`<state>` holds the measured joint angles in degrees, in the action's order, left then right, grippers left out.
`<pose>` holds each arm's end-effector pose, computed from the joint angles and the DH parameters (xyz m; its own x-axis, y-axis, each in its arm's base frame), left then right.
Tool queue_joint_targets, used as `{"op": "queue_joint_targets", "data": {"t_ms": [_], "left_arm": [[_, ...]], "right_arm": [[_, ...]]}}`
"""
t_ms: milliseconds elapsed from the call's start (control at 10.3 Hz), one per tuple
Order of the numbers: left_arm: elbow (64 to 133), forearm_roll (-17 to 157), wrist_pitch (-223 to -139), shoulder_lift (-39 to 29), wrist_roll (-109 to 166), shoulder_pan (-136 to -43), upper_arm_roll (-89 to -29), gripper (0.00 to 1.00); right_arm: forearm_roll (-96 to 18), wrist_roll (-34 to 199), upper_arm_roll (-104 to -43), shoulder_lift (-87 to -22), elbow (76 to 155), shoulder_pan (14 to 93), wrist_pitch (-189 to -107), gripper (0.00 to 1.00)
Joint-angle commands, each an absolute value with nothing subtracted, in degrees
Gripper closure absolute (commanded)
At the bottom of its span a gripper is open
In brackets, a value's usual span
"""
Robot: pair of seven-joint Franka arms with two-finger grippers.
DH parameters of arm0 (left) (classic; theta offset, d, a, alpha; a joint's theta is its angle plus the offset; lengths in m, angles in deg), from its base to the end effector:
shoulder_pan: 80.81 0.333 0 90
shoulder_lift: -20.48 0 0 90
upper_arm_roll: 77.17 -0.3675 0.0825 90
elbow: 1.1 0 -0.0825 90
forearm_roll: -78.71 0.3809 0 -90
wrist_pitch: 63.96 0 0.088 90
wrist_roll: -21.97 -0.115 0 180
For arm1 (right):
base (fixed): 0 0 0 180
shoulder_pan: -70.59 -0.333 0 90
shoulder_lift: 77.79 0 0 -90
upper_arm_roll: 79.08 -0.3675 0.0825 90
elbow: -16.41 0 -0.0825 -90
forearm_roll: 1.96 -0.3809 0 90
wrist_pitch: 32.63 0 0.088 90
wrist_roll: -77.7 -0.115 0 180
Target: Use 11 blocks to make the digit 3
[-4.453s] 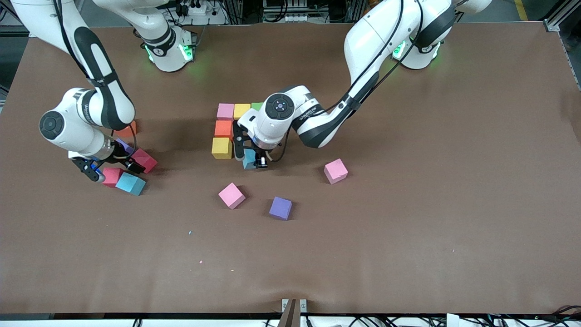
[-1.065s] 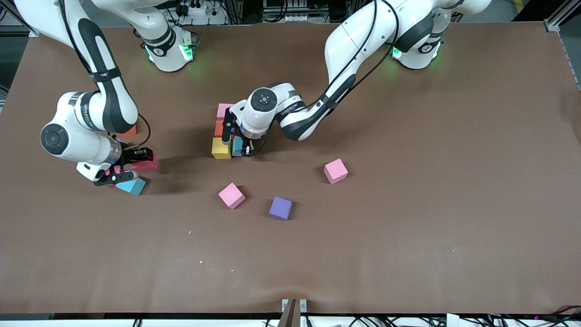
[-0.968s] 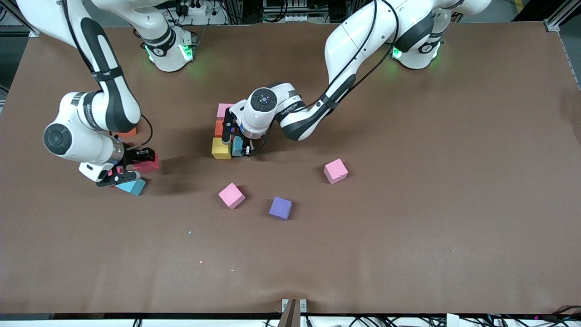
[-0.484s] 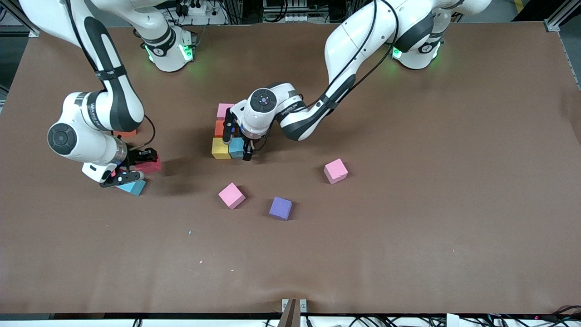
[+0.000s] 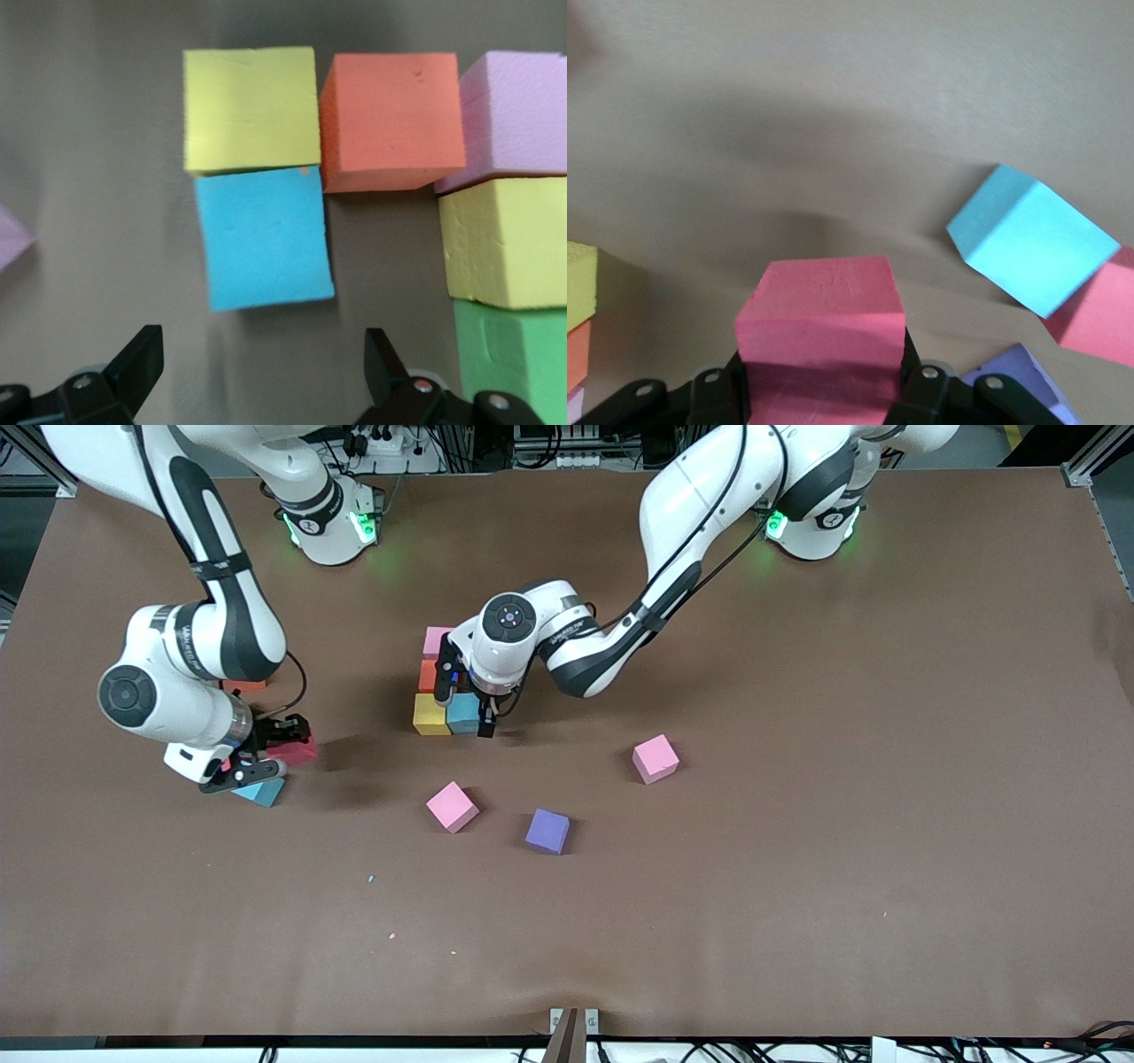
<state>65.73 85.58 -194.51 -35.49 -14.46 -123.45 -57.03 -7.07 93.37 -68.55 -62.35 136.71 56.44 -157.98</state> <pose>0.4647 -0.6771 0.2578 -0.0502 -0.9666 0.2513 -0.9970 0.0634 0.0447 0.5667 0.0429 0.3235 0.9463 0.2782 -0.1647 0.2718 -0.9604 -0.0606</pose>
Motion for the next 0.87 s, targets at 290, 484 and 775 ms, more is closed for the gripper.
{"op": "queue_joint_targets", "data": {"t_ms": [290,484,775], "left_arm": [[66.84,81.79,-185.96,-30.50,-15.56,-116.87,-56.87,0.00],[66.84,82.66,-185.95,-29.98,-14.78,-114.13,-57.66,0.00],[67.01,82.31,-185.16,-29.36,-14.59,-112.55,-63.98,0.00]], "right_arm": [[-7.06,89.23,-68.45,-59.25,134.89,48.89,-162.52,0.85],[-7.06,83.62,-68.45,-57.67,134.80,46.00,-165.07,0.85],[-7.15,73.41,-68.45,-55.73,134.19,41.25,-168.07,0.85]]}}
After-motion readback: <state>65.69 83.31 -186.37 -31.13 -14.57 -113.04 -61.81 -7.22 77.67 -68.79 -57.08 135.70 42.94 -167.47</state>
